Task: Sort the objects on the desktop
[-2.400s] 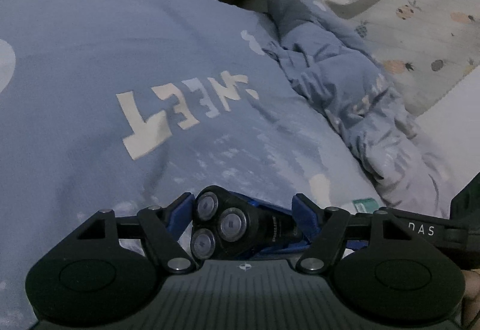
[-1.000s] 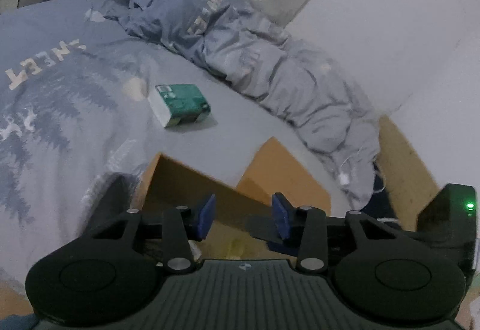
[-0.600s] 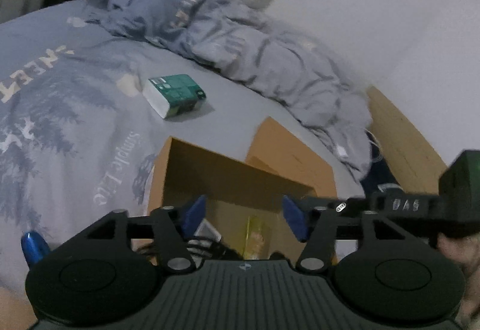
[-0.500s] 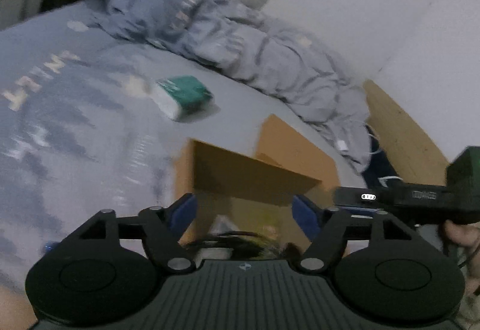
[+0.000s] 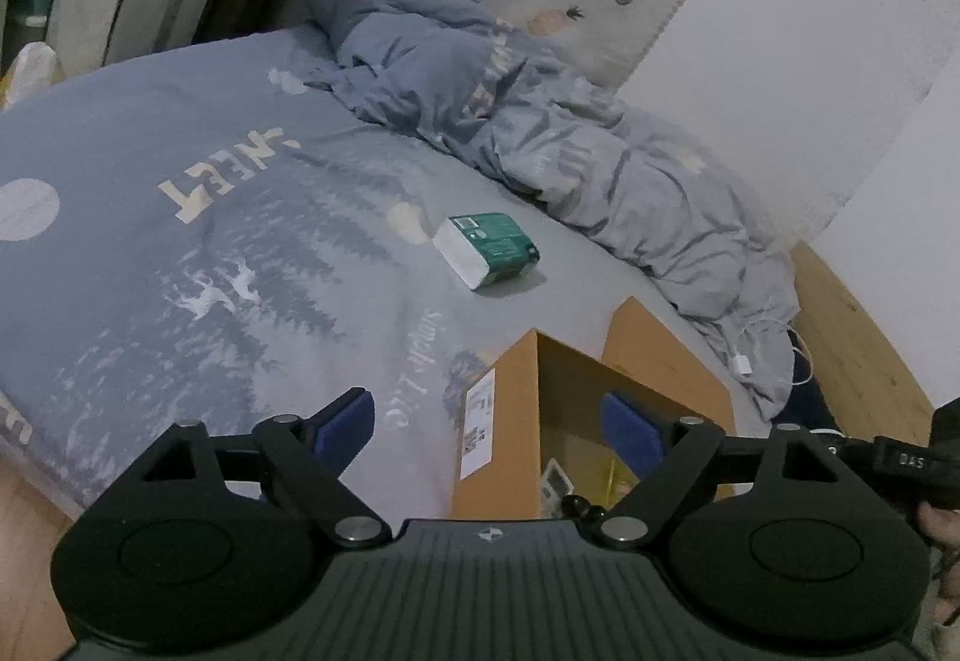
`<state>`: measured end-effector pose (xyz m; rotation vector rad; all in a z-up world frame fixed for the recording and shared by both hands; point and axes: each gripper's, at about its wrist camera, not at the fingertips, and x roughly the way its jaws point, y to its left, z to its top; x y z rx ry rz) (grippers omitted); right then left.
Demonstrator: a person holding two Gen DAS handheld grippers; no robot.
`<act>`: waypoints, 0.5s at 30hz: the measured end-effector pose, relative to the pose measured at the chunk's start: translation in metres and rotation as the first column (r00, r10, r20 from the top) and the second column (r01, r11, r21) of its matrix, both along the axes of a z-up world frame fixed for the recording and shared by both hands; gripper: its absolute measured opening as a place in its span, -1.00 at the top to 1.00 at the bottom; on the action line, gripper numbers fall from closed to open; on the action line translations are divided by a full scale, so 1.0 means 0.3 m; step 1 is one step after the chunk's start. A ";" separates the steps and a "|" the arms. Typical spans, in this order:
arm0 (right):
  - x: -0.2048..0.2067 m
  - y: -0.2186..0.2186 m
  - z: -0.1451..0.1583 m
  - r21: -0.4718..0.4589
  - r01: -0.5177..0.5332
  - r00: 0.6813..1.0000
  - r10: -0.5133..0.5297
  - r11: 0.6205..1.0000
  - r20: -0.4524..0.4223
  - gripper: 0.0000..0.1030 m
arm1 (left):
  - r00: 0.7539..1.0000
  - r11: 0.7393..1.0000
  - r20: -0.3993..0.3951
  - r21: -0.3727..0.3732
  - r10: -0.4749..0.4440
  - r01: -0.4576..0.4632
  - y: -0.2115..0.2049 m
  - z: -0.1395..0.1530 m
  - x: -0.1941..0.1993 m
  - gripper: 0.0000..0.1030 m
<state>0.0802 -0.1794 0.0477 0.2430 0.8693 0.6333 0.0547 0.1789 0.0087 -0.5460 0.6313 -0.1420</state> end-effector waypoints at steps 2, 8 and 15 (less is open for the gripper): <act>-0.008 0.005 0.010 -0.005 -0.003 1.000 0.003 1.000 0.015 -0.82 | 1.000 1.000 0.005 0.006 0.002 -0.002 -0.013 0.006 0.001 -0.88; -0.027 0.069 0.020 -0.047 -0.059 0.996 0.061 0.997 0.057 -0.98 | 1.000 1.000 -0.004 0.026 0.011 -0.011 0.017 -0.013 -0.017 -1.00; -0.047 0.201 0.043 -0.110 -0.161 0.979 0.173 0.981 0.108 -1.00 | 0.993 0.999 -0.113 0.027 0.035 -0.032 0.100 -0.104 -0.031 -1.00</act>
